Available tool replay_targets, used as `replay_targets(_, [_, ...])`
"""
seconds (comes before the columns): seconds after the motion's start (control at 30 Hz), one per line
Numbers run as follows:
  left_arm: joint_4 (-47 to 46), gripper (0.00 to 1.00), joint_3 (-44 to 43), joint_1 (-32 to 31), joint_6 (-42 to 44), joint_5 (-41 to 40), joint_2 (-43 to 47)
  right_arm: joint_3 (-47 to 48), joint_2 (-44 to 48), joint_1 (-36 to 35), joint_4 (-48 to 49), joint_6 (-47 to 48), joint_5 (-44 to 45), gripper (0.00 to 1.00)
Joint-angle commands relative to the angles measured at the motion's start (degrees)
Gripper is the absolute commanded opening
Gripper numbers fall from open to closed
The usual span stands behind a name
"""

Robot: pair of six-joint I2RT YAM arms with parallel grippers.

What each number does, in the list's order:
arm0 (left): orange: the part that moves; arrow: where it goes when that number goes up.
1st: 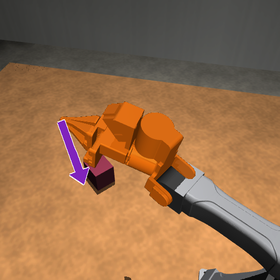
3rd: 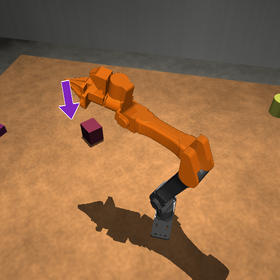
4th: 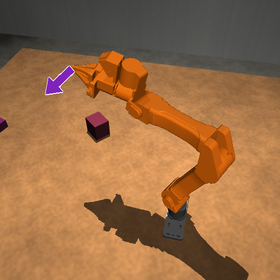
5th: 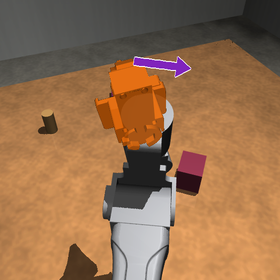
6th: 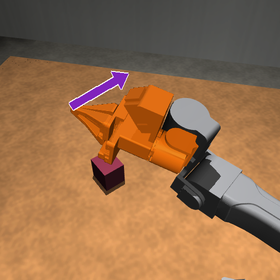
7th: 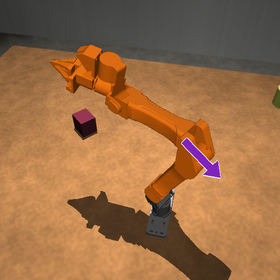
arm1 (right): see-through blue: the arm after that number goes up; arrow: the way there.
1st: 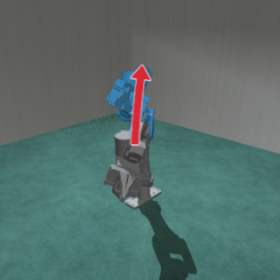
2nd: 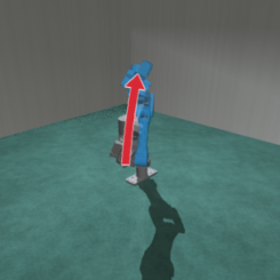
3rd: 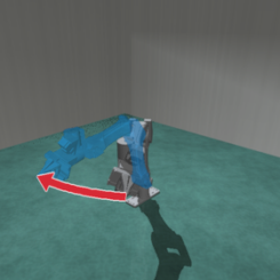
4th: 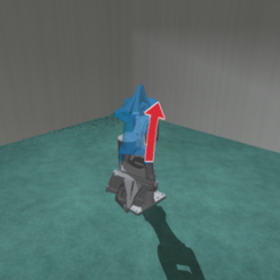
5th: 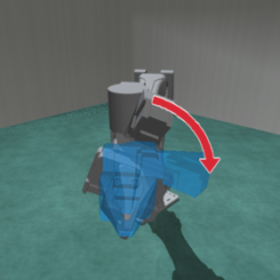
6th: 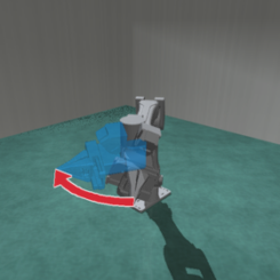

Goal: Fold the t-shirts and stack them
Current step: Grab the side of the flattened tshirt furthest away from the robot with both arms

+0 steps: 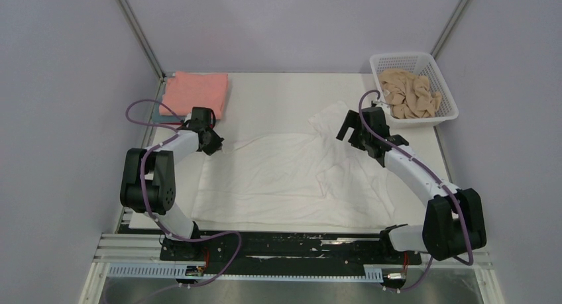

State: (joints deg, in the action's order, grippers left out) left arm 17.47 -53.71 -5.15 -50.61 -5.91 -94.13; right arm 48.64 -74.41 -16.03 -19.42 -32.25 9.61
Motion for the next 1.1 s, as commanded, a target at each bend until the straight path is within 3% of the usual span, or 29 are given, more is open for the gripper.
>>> replay_targets(0.0, [-0.8, 0.0, 2.0, 0.3, 0.4, -2.4, 3.7, 7.7, -5.5, 0.2, 2.7, 3.0, 3.0, 1.0])
replay_targets(0.47, [1.0, 0.02, 3.9, 0.4, 1.6, -3.3, 6.2, 44.1, -42.4, 1.4, 2.3, 12.8, 7.1, 1.0])
replay_targets(0.5, [1.7, 0.09, 3.2, 0.4, 1.6, -2.7, 5.8, 46.3, -44.3, 1.6, 2.1, 13.4, 7.2, 1.0])
replay_targets(0.53, [2.0, 0.27, 2.8, 0.4, 1.7, -2.5, 5.2, 48.5, -46.2, 1.8, 1.7, 13.7, 7.5, 1.0])
replay_targets(0.6, [2.2, 0.45, 2.3, 0.3, 1.5, -1.6, 4.5, 51.8, -49.7, 2.3, 1.7, 14.1, 7.8, 1.0])
replay_targets(0.7, [2.2, 0.55, 1.8, 0.3, 0.8, -1.0, 3.1, 55.7, -53.4, 2.9, 1.8, 14.9, 8.9, 1.0])
replay_targets(0.93, [3.6, 0.53, -1.0, 0.3, 0.1, -1.1, -0.9, 63.0, -61.3, 3.4, 1.7, 18.3, 8.1, 1.0])
replay_targets(0.97, [4.2, 0.5, -1.4, 0.2, 0.1, -1.2, -1.5, 63.7, -62.3, 3.4, 1.7, 18.6, 7.4, 1.0])
replay_targets(1.07, [5.6, 0.24, -2.7, 0.3, 0.3, -2.6, -2.3, 65.7, -65.4, 3.4, 1.6, 18.9, 5.5, 0.97])
